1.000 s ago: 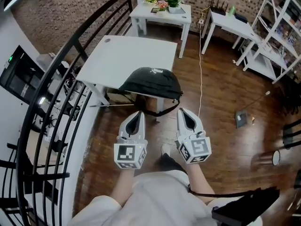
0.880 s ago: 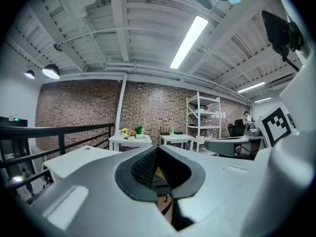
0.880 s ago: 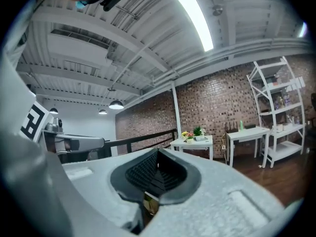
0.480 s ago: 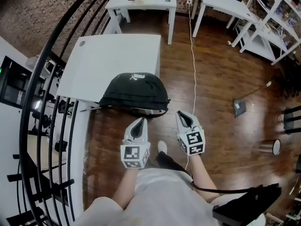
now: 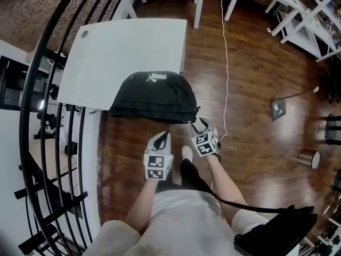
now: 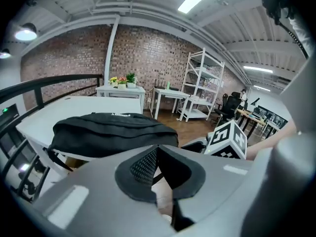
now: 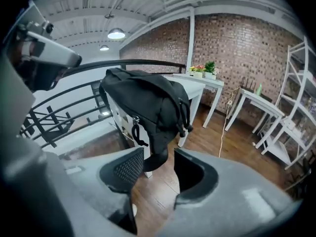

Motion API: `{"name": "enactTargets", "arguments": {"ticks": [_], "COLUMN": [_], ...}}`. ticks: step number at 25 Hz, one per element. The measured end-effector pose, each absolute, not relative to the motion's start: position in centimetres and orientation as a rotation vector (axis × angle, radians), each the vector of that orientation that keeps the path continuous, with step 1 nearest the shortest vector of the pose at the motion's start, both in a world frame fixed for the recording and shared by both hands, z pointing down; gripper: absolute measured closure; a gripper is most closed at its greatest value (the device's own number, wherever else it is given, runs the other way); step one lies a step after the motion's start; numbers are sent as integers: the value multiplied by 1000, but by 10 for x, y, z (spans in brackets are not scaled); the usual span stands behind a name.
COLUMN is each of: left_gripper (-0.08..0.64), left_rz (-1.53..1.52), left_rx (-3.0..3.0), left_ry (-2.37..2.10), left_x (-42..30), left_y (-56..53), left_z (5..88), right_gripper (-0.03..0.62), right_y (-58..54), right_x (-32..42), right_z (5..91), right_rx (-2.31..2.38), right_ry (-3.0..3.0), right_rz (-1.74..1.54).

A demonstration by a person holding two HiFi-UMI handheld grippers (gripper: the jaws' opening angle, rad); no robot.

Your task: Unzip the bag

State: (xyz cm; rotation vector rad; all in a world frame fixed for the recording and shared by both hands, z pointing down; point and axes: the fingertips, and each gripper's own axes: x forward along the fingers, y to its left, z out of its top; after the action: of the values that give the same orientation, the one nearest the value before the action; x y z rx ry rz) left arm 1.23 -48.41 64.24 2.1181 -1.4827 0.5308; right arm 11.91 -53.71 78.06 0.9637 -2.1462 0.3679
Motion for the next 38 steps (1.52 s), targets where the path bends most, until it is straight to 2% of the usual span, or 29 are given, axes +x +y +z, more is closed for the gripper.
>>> {"name": "enactTargets", "arguments": {"ticks": [2, 3, 10, 13, 18, 22, 25, 26, 34, 38], "left_gripper": [543, 543, 541, 434, 376, 387, 520, 528, 535, 535], "left_rz": [560, 582, 656, 657, 652, 647, 630, 627, 646, 705], "left_rx": [2111, 2116, 2169, 2191, 2216, 2210, 2199, 2193, 2178, 2070], "left_ry": [-1453, -1436, -1307, -1247, -1231, -1253, -1302, -1308, -1285, -1377], "left_x": [13, 15, 38, 51, 66, 72, 70, 69, 37, -29], "left_y": [-486, -486, -492, -499, -518, -531, -536, -536, -528, -528], "left_z": [655, 661, 686, 690, 692, 694, 689, 687, 686, 709], "right_gripper": [429, 499, 538, 543, 545, 548, 549, 549, 551, 551], "right_y": [-548, -550, -541, -538, -534, -535, -536, -536, -539, -544], "right_x": [114, 113, 111, 108, 108, 109, 110, 110, 124, 128], "right_z": [789, 789, 746, 722, 699, 690, 686, 685, 689, 698], "right_rx": [984, 987, 1004, 982, 956, 977, 999, 1009, 1124, 1191], "right_ry": [-2147, -2150, -2178, -2186, -2201, -2211, -2201, -2198, -2140, -2114], "right_rz": [351, 346, 460, 515, 604, 603, 609, 613, 681, 704]}}
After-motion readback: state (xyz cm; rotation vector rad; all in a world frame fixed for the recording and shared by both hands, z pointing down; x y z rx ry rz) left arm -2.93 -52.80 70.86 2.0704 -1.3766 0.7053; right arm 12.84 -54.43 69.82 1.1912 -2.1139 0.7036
